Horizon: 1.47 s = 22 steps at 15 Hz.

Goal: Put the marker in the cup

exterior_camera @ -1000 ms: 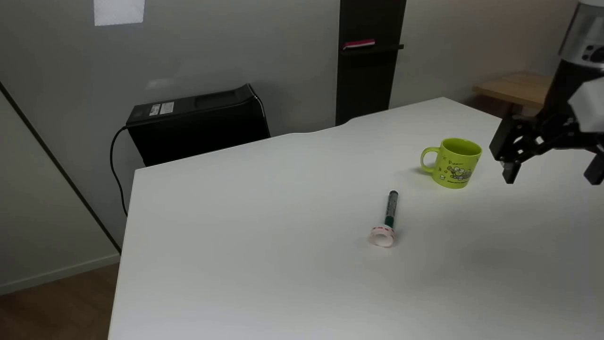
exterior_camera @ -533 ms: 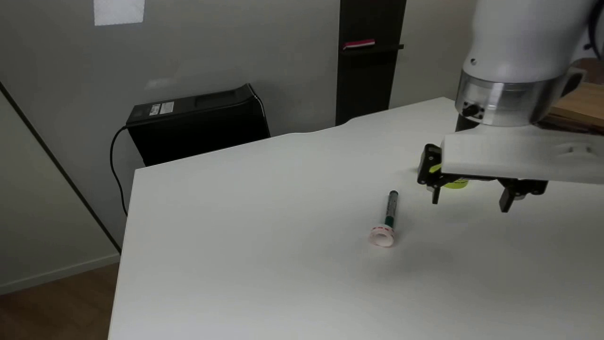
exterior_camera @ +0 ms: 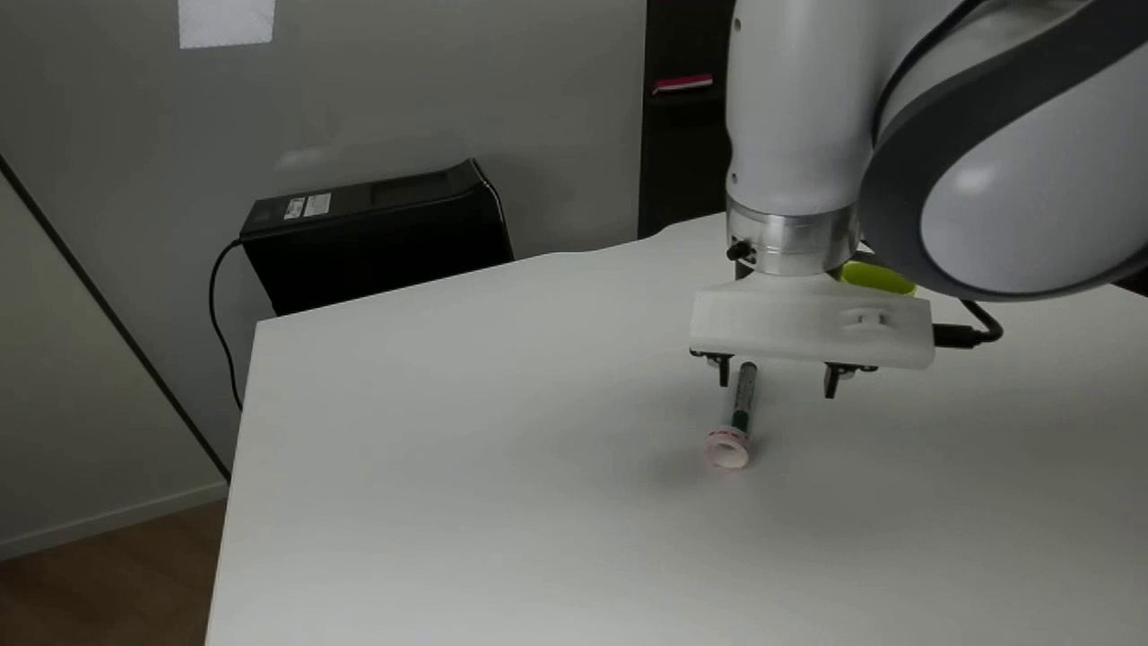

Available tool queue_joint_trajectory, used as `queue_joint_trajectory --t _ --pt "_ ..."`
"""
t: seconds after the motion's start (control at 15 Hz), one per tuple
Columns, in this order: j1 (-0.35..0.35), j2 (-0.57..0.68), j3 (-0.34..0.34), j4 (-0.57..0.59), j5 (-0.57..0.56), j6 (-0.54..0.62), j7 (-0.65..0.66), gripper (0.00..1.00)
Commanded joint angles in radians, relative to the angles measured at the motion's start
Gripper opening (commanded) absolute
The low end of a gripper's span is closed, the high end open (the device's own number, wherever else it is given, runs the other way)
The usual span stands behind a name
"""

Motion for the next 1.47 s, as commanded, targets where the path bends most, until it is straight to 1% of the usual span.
queue_joint_trajectory --t 0.0,0.07,0.13,0.4,1.13,1.2,1.27,1.4 --pt "0.045 0.077 -0.056 0.107 0.007 -0.018 0.002 1.00" --pt "0.035 0.092 -0.050 0.114 0.023 -0.012 -0.028 1.00" --pt "0.044 0.047 -0.055 0.062 0.024 0.002 -0.023 1.00" --pt "0.046 0.083 -0.062 0.089 0.028 0.003 -0.031 1.00" --pt "0.046 0.084 -0.062 0.093 0.029 0.003 -0.035 1.00" --pt "0.044 0.079 -0.054 0.092 0.044 -0.016 -0.038 1.00" --pt "0.048 0.085 -0.060 0.097 0.049 -0.011 -0.028 1.00" --pt "0.016 0.099 -0.033 0.111 0.113 -0.012 -0.062 1.00"
